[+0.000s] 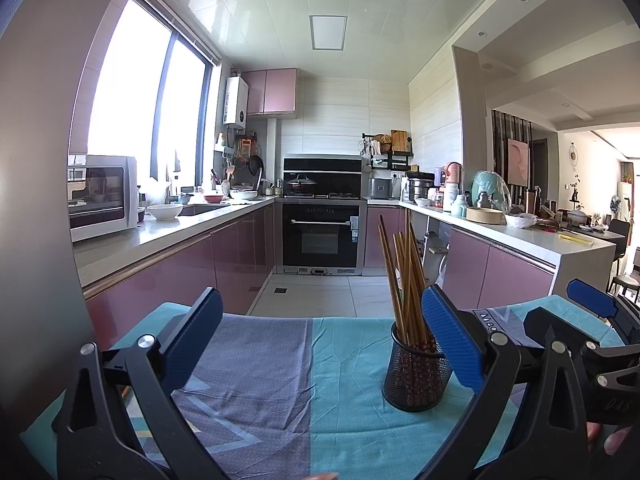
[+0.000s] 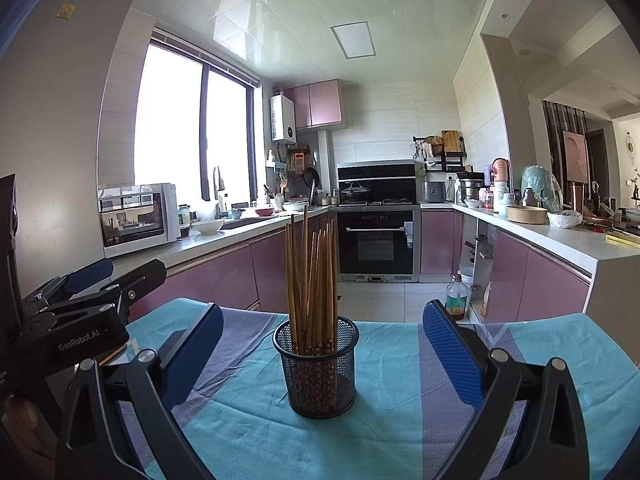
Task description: Organize utensils
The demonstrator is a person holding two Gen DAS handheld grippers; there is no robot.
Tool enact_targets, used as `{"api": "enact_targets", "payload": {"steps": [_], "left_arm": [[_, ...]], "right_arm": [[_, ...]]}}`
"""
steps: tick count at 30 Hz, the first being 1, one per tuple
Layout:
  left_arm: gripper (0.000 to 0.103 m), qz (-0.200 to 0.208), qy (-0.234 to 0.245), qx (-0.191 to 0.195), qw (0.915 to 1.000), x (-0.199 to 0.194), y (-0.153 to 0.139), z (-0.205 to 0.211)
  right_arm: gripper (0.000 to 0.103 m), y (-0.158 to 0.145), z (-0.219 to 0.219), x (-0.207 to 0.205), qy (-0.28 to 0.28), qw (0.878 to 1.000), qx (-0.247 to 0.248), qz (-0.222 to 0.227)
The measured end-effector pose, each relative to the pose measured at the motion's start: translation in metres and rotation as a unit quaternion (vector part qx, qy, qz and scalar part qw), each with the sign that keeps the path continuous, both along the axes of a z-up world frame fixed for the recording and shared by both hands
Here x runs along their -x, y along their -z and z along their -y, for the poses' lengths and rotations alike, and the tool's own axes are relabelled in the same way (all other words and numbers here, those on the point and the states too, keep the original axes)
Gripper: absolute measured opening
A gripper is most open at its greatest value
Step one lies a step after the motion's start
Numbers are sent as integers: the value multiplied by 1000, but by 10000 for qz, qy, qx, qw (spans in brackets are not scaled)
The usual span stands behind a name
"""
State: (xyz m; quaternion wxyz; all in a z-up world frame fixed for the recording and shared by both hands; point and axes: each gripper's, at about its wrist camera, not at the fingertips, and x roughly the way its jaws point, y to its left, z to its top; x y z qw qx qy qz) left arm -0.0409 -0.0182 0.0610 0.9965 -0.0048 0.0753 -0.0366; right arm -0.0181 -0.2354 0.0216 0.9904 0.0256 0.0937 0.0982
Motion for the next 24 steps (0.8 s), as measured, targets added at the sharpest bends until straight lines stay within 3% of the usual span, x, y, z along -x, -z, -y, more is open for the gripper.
{"api": "enact_targets", "payload": {"steps": [24], "left_arm": [[98,-7,11,5,10000,-1,0,1]], "right_arm": [[97,1,1,2,20,10000,-18,17]]}}
